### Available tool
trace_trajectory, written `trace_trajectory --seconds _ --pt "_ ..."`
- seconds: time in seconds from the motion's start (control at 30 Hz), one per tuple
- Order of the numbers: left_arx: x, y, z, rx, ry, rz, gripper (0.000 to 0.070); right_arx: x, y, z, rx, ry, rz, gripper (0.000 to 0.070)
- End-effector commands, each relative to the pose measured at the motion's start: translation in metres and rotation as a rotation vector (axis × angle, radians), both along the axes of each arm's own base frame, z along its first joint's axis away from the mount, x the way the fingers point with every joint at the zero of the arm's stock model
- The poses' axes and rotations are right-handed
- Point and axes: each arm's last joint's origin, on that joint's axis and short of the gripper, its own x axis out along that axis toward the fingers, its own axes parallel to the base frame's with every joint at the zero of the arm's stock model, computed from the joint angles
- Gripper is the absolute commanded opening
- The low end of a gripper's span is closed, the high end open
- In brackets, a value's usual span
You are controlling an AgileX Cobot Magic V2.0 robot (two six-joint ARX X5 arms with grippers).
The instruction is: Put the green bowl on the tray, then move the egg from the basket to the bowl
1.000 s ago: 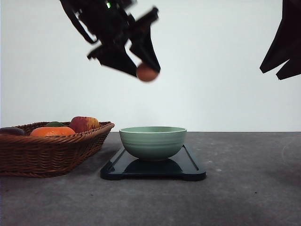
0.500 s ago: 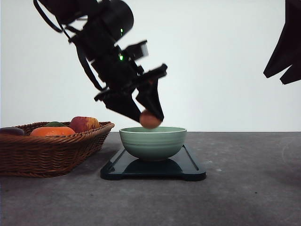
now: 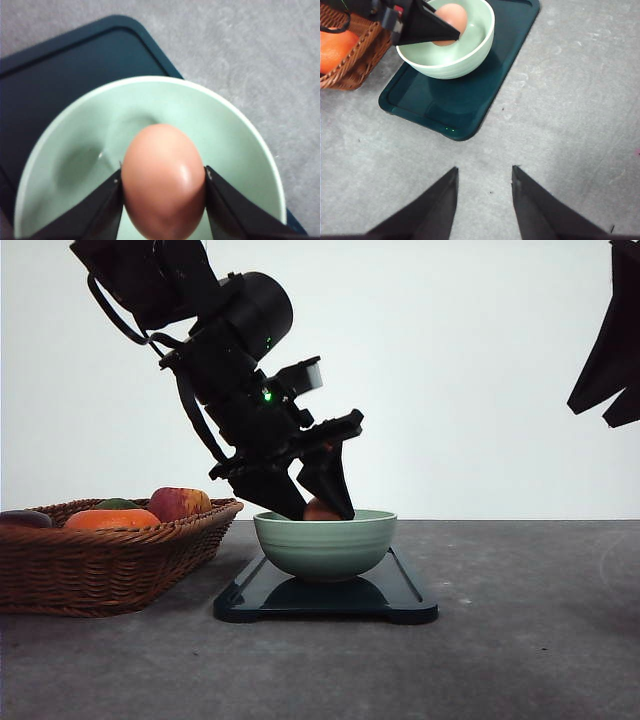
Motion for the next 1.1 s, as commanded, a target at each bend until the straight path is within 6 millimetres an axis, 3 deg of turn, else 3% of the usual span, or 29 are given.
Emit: trace_trajectory --seconds 0.0,0.93,1.0,1.07 --pt "0.003 -0.007 -0.006 0.009 -0.012 -0.019 0.0190 0.000 0.001 0.001 -0.001 -0.007 0.009 0.0209" --pt "0.007 -0.009 -0.016 0.014 -0.002 -0.003 0.0196 0.000 0.001 0.001 -0.001 -0.006 0.009 0.0209" --pt "0.007 -0.009 -0.016 0.014 -0.001 -0.002 0.0209 0.000 0.001 0.001 -0.002 -0.006 0.009 0.0209" --pt "0.007 -0.009 -0.017 0.012 0.002 0.001 0.0266 0.000 0.001 0.001 -0.002 -0.006 0.009 0.0209"
